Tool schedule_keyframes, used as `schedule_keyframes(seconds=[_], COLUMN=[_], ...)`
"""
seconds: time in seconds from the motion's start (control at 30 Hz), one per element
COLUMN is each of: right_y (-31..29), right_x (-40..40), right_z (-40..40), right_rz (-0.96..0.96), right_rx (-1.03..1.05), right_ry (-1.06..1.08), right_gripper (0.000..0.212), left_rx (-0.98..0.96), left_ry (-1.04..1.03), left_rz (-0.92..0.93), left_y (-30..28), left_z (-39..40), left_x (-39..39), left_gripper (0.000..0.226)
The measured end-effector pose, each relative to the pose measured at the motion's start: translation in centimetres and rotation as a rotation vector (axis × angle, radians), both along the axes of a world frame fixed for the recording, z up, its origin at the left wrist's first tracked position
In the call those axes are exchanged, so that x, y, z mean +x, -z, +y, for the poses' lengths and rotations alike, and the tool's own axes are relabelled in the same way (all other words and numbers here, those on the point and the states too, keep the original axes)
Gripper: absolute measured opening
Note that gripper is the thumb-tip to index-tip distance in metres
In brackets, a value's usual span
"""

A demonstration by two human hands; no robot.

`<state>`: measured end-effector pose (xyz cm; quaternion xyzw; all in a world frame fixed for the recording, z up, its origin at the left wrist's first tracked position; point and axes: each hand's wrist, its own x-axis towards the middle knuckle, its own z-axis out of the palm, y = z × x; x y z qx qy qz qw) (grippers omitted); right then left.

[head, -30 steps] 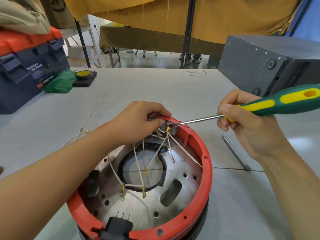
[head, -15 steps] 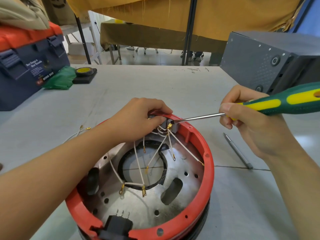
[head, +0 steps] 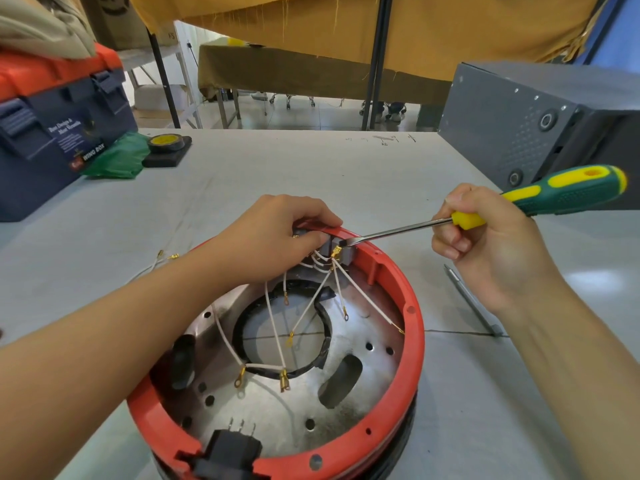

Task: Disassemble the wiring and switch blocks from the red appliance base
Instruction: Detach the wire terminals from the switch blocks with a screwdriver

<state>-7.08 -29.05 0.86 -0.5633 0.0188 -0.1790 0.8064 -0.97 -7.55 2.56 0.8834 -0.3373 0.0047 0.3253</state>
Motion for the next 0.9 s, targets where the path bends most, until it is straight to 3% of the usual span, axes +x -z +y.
schedule_keyframes(seconds=[0.23, 0.33, 0.5, 0.63, 0.73, 0.9], right_y=[0.3, 0.0, -1.2, -1.2, -1.4, -1.2], right_x=[0.0, -0.2, -0.8, -1.4, -1.6, -1.8], right_z=[1.0, 2.0, 0.1, -0.3, -0.4, -0.4], right_rz=[0.08, 0.012, -0.103, -0.153, -0.183, -0.209], right_rx=[0.03, -0.138, -0.089, -0.277, -0.452, -0.506], right_ry=[-0.012, -0.063, 0.019, 0.046, 0.031, -0.009], right_gripper=[0.037, 0.026, 0.024, 0.027, 0.017, 0.011], left_rx=[0.001, -0.007, -0.01, -0.011, -0.013, -0.014], left_ry=[0.001, 0.006, 0.0, 0.0, -0.003, -0.002], left_rz=[-0.001, 0.005, 0.014, 0.014, 0.017, 0.017], left_y=[0.0, 0.0, 0.0, 0.1, 0.1, 0.1], left_z=[0.0, 0.0, 0.0, 0.0, 0.0, 0.0], left_x=[0.1, 0.0, 0.1, 0.0, 0.0, 0.0], left_gripper=[0.025, 0.026, 0.025, 0.025, 0.025, 0.025])
